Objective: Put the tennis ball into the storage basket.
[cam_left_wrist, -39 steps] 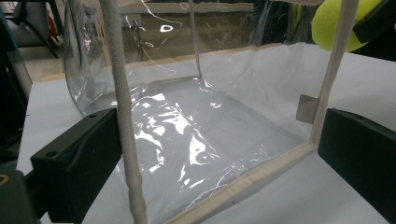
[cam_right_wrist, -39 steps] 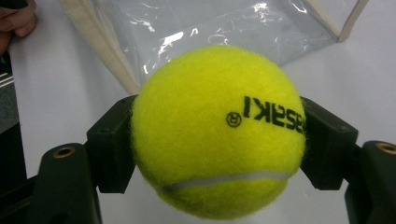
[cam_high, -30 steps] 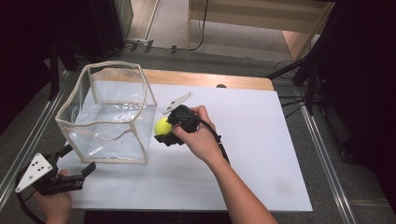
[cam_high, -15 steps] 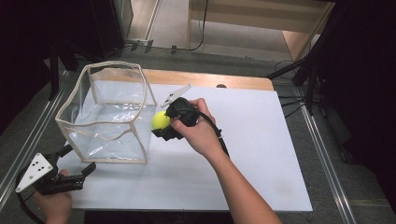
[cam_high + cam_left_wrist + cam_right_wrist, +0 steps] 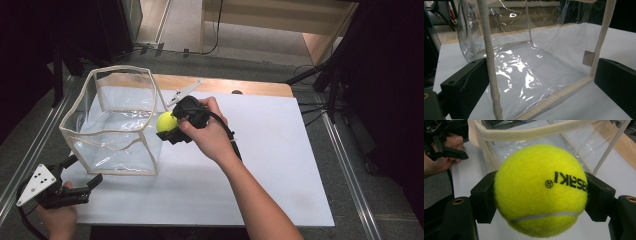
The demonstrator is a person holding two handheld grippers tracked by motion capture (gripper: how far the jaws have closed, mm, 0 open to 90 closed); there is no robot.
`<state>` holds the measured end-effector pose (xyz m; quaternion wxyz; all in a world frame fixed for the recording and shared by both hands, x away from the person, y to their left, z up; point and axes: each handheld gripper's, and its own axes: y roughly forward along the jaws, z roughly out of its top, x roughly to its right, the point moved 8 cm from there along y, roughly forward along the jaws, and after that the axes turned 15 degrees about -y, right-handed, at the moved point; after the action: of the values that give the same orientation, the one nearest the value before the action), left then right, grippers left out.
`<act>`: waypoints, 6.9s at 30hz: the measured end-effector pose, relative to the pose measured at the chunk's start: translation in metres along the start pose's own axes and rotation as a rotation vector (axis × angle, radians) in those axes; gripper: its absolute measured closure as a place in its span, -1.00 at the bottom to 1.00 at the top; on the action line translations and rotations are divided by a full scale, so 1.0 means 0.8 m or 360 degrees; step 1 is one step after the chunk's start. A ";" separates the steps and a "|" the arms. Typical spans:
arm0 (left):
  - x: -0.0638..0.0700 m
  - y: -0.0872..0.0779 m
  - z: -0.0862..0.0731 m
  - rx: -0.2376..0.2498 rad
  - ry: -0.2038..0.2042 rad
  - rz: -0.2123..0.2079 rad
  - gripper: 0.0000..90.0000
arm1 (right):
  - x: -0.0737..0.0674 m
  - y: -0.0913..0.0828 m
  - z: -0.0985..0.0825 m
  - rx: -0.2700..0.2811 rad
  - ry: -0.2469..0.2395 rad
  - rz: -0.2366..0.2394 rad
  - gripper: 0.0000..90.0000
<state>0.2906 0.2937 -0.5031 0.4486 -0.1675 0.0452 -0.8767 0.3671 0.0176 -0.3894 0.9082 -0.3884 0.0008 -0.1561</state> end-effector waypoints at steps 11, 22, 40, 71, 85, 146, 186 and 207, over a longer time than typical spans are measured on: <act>0.000 0.000 0.000 0.0005 -0.0004 0.0000 -1.00 | 0.004 -0.008 0.016 0.0018 -0.0016 -0.0008 -0.47; 0.000 0.000 0.000 0.0007 -0.0005 -0.0001 -1.00 | 0.008 -0.014 0.031 0.0024 -0.0025 -0.0012 -0.47; 0.000 0.000 0.001 0.0008 -0.0010 -0.0007 -1.00 | 0.015 -0.019 0.057 0.0060 -0.0061 -0.0048 -0.47; 0.000 -0.001 0.001 0.0011 -0.0023 -0.0011 -1.00 | 0.014 0.014 0.100 0.0065 -0.0118 -0.0009 -0.47; -0.001 0.000 0.001 0.0011 -0.0021 -0.0011 -1.00 | 0.016 0.037 0.098 -0.0004 -0.0130 0.0023 -0.48; -0.001 0.000 0.001 0.0006 -0.0015 -0.0011 -1.00 | -0.015 0.010 0.013 0.0052 -0.0065 -0.0168 -1.00; 0.000 0.000 0.000 0.0003 -0.0013 -0.0008 -1.00 | -0.029 0.026 -0.094 0.0222 0.0110 -0.0267 -1.00; 0.000 0.000 0.000 0.0001 -0.0010 -0.0004 -1.00 | -0.035 0.017 -0.159 0.0264 0.0210 -0.0338 -1.00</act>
<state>0.2908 0.2938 -0.5030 0.4476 -0.1703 0.0432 -0.8768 0.3289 -0.0551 -0.4910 0.9135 -0.2987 0.0065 -0.2760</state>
